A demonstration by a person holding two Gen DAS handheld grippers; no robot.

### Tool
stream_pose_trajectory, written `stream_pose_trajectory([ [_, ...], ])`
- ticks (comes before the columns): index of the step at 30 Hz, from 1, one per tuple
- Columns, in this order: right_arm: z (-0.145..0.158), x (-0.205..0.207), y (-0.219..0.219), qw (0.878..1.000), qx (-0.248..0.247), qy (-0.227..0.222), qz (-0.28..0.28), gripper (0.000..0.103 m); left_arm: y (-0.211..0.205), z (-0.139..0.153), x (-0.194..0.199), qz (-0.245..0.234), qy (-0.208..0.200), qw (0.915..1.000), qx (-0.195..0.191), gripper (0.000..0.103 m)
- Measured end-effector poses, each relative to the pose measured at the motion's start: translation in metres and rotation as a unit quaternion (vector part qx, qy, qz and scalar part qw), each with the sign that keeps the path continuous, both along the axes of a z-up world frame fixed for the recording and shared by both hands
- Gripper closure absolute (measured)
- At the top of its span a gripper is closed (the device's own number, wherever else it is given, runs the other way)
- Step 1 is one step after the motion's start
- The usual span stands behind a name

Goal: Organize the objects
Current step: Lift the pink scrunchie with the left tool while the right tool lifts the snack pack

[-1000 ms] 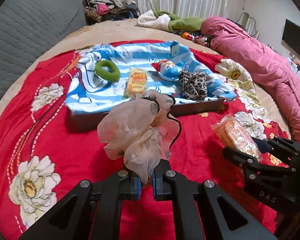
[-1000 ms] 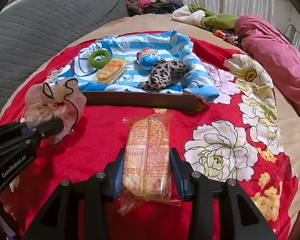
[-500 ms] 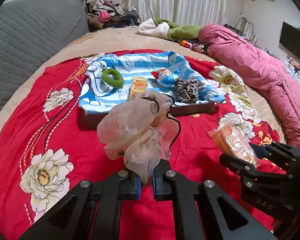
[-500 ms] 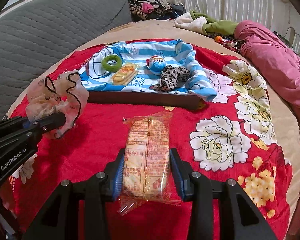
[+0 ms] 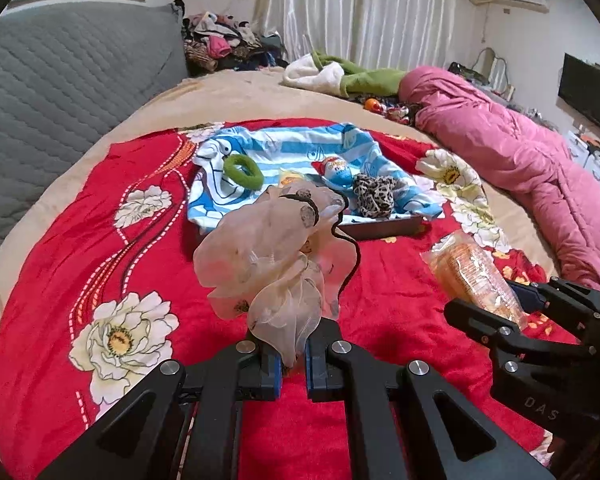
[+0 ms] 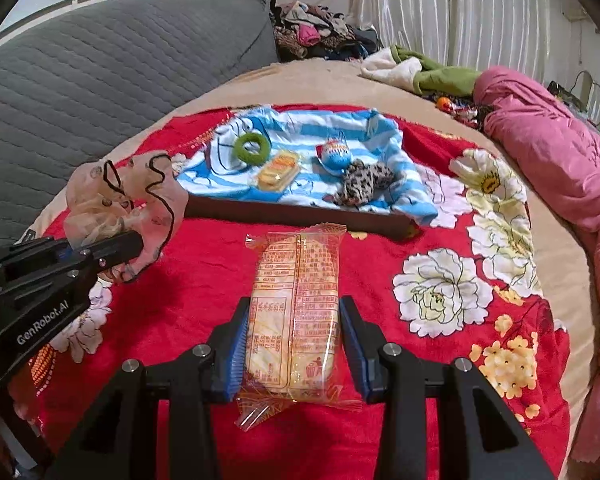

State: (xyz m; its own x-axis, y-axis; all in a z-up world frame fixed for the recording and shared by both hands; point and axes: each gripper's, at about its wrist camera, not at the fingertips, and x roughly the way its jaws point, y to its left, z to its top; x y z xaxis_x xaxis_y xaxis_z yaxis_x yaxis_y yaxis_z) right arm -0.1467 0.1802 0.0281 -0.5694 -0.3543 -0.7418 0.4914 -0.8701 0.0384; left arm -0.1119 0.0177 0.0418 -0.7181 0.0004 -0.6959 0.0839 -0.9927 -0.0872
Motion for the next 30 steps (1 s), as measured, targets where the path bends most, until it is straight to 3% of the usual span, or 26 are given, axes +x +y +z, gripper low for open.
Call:
stream_pose_trajectory([
  [18, 0.074, 0.021, -0.006, 0.996, -0.031, 0.083, 0.007, 0.06, -0.002, 0.06, 0.021, 0.001, 0.062, 0.9979, -0.017, 0.096],
  [30, 0.101, 0.019, -0.01, 0.992, -0.042, 0.119, 0.004, 0.06, -0.012, 0.076, 0.01, 0.009, 0.076, 0.9968, -0.021, 0.096],
])
